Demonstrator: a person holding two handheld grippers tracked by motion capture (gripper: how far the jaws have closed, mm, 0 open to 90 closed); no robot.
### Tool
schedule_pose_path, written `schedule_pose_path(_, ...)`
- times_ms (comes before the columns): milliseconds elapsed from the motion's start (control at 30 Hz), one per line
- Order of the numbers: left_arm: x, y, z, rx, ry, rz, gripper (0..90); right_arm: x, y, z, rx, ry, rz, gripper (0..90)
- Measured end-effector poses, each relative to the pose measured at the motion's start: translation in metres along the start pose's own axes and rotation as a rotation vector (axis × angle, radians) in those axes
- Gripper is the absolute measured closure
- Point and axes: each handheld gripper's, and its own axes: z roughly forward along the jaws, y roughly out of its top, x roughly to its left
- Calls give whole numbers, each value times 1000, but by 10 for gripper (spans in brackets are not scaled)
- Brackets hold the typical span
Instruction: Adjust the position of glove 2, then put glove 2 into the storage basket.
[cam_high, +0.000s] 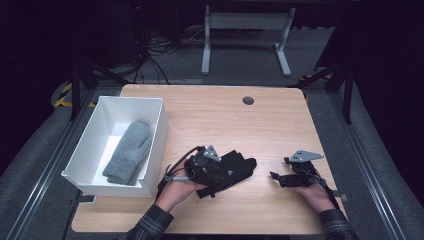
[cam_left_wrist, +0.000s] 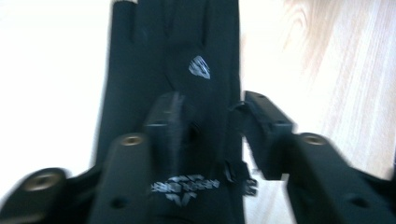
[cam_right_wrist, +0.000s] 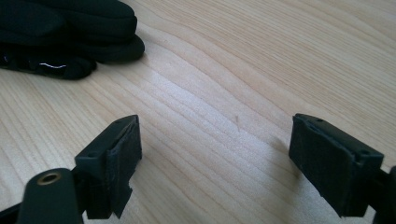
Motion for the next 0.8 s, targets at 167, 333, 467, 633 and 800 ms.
schedule_pose_path(167, 10, 9, 10, 10, 22, 32, 342, 0, 0, 0, 0, 0, 1, 171)
schedule_pose_path(333, 18, 12, 30, 26, 31, 27, 226, 0, 0, 0, 0, -1, 1, 169)
schedule_pose_path(467, 21, 10, 46, 83, 60, 46, 162, 0, 0, 0, 0, -1, 1, 169)
schedule_pose_path(633, 22, 6, 54, 97, 42, 47, 188, 0, 0, 0, 0, -1, 1, 169)
schedule_pose_path(800, 23, 4, 54, 91, 14, 38, 242, 0, 0, 0, 0, -1, 1, 169)
